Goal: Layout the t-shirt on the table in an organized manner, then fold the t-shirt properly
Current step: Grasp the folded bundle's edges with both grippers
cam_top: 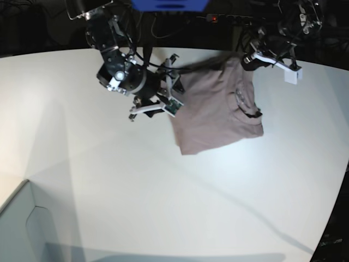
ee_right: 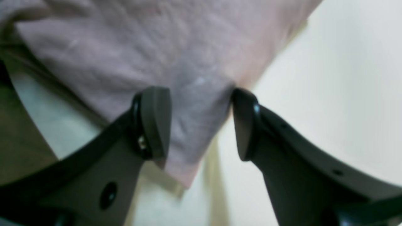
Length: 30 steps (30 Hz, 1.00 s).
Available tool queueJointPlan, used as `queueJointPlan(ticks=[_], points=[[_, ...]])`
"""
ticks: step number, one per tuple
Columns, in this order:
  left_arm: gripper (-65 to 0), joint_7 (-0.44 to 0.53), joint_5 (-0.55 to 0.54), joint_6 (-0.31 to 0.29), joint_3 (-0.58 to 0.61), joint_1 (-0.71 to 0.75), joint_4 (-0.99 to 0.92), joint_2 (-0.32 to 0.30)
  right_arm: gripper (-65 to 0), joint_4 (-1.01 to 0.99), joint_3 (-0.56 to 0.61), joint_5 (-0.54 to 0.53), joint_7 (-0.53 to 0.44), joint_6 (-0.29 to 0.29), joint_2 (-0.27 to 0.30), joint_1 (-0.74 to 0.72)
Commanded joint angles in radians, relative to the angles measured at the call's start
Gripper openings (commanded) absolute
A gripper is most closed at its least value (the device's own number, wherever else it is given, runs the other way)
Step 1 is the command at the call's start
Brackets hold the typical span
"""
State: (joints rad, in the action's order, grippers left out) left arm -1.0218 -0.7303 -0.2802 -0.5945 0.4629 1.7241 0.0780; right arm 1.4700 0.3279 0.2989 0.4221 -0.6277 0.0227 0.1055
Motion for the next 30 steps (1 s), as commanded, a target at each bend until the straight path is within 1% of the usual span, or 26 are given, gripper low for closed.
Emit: queueJointPlan(ticks=[1,3,5,10,17,20,23,25,27,30], points=[[-65.0,-0.002,-0.016,-0.001,-0.002,0.006,0.006,-0.005,-33.3,0.008,-0.003,-0.011,-0.021,-0.002,-0.002,-0.014],[-65.0,-0.002,-0.018,-0.003,0.002,0.007,0.0,-0.005,-33.2,0.001,-0.033,-0.011,-0.022,-0.002,-0.004,-0.014],[-65.0,0.004,-0.018,-0.003,0.037,0.026,0.001,-0.005,-33.2,0.001,-0.056,-0.011,-0.022,-0.002,-0.007,-0.014],[-65.0,0.007,-0.008,-0.003,0.09,0.03,-0.002,-0.007,-33.2,0.001,-0.06,-0.011,-0.022,-0.002,-0.007,-0.016],[-65.0,-0.001,-0.016,-0.003,0.094,0.004,-0.095,-0.013,-33.2,-0.002,-0.06,-0.011,-0.022,-0.002,-0.007,-0.016],[-64.1,-0.002,-0.016,-0.003,0.094,0.01,-0.101,-0.013,-33.2,-0.002,-0.06,-0.011,-0.022,-0.002,-0.005,-0.016],[-56.6,-0.002,-0.016,-0.003,0.09,0.012,-0.098,-0.013,-33.2,-0.002,-0.06,-0.011,-0.022,-0.002,-0.004,-0.016],[-49.8,-0.002,-0.016,-0.003,0.09,0.012,-0.098,-0.013,-33.2,-0.002,-0.06,-0.011,-0.022,-0.002,-0.004,-0.016],[-41.4,-0.005,-0.018,-0.003,0.094,0.015,-0.097,-0.013,-33.2,-0.002,-0.06,-0.011,-0.022,-0.002,-0.005,-0.016],[-31.2,-0.032,-0.018,-0.003,0.089,0.046,-0.039,-0.013,-33.2,-0.002,-0.06,-0.011,-0.022,-0.002,-0.005,-0.016]])
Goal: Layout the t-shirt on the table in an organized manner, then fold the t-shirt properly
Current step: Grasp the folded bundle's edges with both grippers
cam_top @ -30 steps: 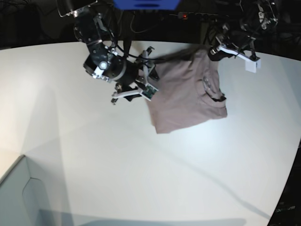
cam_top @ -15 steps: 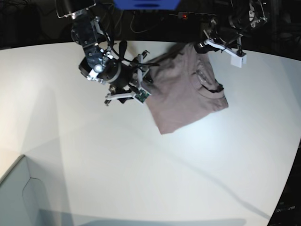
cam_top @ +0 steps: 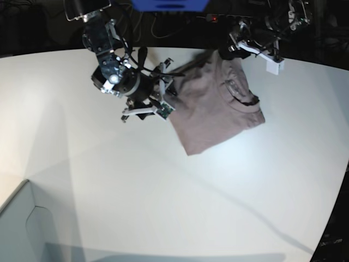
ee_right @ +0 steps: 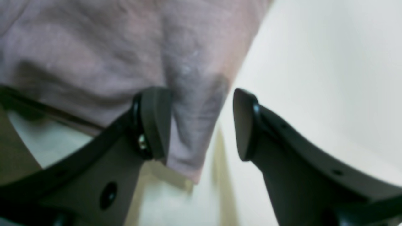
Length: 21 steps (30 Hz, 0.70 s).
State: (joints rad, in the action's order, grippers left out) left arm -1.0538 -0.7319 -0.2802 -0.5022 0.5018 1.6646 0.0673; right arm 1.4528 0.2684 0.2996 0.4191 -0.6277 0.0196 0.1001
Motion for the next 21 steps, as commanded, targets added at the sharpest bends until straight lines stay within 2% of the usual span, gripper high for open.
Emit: queueJointPlan(ticks=[1,5,9,14,21], points=[[-29.3,-0.009,-0.016,-0.003,-0.006,0.016,0.058,-0.002,-33.2,0.015,-0.001,-0.012,-0.019,-0.002,-0.002,-0.012],[-28.3,0.004,-0.016,-0.003,-0.009,0.056,0.199,0.004,-33.2,0.015,-0.001,-0.012,-0.019,-0.002,-0.002,-0.023],[-28.2,0.005,-0.016,-0.001,-0.091,0.019,0.231,0.018,-33.2,0.015,-0.001,-0.012,-0.019,-0.002,-0.002,-0.024],[-28.2,-0.007,-0.013,0.002,-0.2,-0.108,0.128,0.033,-33.2,0.016,-0.001,-0.012,-0.019,-0.002,0.0,-0.024],[-28.1,0.002,-0.007,0.005,-0.206,-0.236,-0.07,0.029,-33.2,0.021,-0.001,-0.012,-0.019,-0.002,0.0,-0.023]])
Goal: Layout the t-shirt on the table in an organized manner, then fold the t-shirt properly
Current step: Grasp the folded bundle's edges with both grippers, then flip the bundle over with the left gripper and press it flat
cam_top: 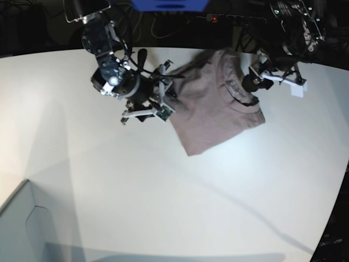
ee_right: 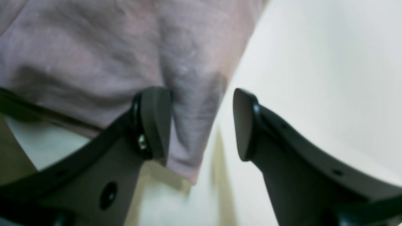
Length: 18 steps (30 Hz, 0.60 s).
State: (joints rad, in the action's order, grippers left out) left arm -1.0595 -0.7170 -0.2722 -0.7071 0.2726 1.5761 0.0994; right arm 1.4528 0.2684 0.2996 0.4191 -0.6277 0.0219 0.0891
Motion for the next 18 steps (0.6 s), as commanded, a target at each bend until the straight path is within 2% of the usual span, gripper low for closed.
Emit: queueJointPlan(ticks=[1,5,8,14,16,18], points=[[-28.1,0.008,-0.022,-0.003,-0.001,-0.019,-0.003,-0.003,-33.2,0.022,-0.001,-0.012,-0.019,-0.002,-0.003,-0.01],[-28.2,0.008,-0.02,-0.003,0.005,-0.057,-0.081,-0.005,-33.2,0.024,-0.001,-0.012,-0.019,-0.002,-0.003,-0.009],[-28.3,0.012,-0.02,-0.003,0.056,-0.069,-0.125,-0.008,-33.2,0.024,-0.001,-0.012,-0.019,-0.002,-0.004,-0.009],[-29.2,0.117,0.009,-0.008,0.162,-0.062,-0.135,-0.019,-33.2,0.128,-0.001,-0.012,-0.019,-0.002,-0.003,0.016],[-34.7,0.143,0.024,-0.009,0.195,-0.062,-0.135,-0.023,-33.2,0.184,-0.002,-0.012,-0.015,-0.002,-0.001,0.025],[-43.2,0.163,0.023,-0.009,0.209,-0.062,-0.135,-0.023,-33.2,0.234,-0.022,-0.012,-0.019,-0.002,0.0,0.045]])
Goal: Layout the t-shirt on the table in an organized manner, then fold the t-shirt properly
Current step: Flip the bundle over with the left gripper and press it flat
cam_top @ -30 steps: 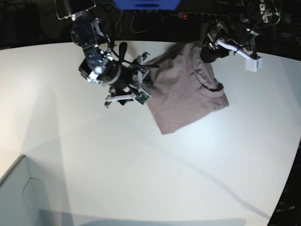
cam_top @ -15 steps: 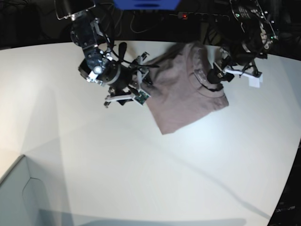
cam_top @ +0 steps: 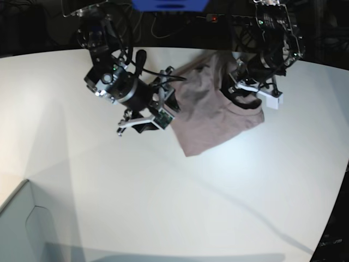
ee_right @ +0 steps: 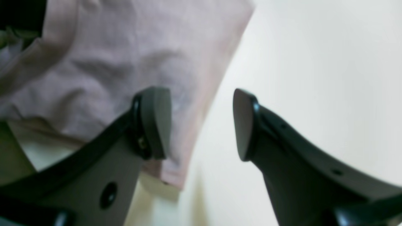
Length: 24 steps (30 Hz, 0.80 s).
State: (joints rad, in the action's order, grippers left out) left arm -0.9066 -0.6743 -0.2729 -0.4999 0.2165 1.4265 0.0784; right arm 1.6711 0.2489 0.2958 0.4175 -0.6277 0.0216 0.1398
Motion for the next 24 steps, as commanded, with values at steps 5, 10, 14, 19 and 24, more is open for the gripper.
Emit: queueJointPlan(ticks=[5,10,14,19,24], points=[[-64.6,0.045,-0.015,-0.009,0.008,-0.015,0.013,-0.016,-33.2,0.067,-0.121,-0.008,-0.018,-0.002,-0.005,0.008],[-65.0,0.045,0.046,-0.009,0.162,-0.113,-0.057,-0.122,-33.2,0.065,-0.26,-0.008,-0.018,-0.005,-0.001,0.008],[-64.8,0.045,0.064,-0.009,0.356,-0.254,-0.192,-0.217,-33.2,0.065,-0.346,-0.01,-0.018,-0.005,-0.001,0.008],[-64.8,0.102,0.15,-0.01,0.754,-0.52,-0.376,-0.288,-33.2,0.065,-0.438,-0.01,-0.018,-0.007,-0.004,0.01],[-64.8,0.226,0.236,-0.01,1.118,-0.753,-0.514,-0.277,-33.2,0.071,-0.498,-0.01,-0.018,-0.007,-0.005,0.037]])
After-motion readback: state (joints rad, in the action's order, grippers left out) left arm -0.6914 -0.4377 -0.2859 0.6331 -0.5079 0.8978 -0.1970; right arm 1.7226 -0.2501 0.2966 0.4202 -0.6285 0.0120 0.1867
